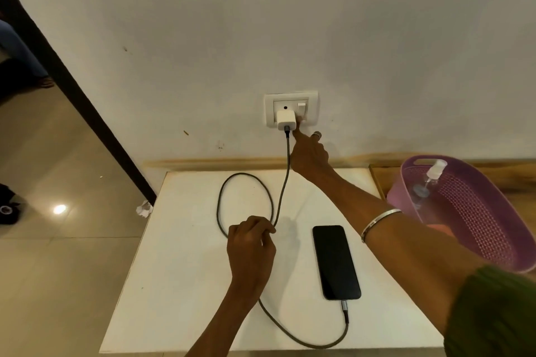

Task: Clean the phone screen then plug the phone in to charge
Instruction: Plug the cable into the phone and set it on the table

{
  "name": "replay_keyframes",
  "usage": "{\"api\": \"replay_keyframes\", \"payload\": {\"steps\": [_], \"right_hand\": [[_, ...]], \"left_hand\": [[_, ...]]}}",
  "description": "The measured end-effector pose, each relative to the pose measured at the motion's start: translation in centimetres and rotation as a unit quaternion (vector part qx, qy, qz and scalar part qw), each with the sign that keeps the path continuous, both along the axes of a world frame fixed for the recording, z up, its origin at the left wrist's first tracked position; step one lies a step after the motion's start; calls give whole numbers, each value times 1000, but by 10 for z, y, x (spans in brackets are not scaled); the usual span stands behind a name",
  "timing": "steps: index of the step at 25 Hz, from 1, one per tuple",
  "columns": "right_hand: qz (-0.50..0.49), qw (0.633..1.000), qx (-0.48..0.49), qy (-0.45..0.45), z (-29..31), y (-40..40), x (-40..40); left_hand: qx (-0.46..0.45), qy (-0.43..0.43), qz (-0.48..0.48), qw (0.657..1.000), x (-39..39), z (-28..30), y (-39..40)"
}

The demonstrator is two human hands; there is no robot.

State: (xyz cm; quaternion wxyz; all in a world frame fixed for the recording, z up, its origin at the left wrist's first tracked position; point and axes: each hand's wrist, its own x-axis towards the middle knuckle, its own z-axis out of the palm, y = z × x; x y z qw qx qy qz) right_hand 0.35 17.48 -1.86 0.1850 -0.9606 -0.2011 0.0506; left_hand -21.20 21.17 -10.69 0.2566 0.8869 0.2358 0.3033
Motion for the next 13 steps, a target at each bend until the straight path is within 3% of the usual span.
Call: {"api": "replay_keyframes", "payload": {"steps": [6, 13], "right_hand": [[49, 997, -7, -60, -4, -53, -4], [7, 998, -15, 54, -34, -121, -36]], "left_hand": [[15, 49, 4, 999, -25, -2, 6], [-49, 157, 21, 986, -58, -10, -2]]}}
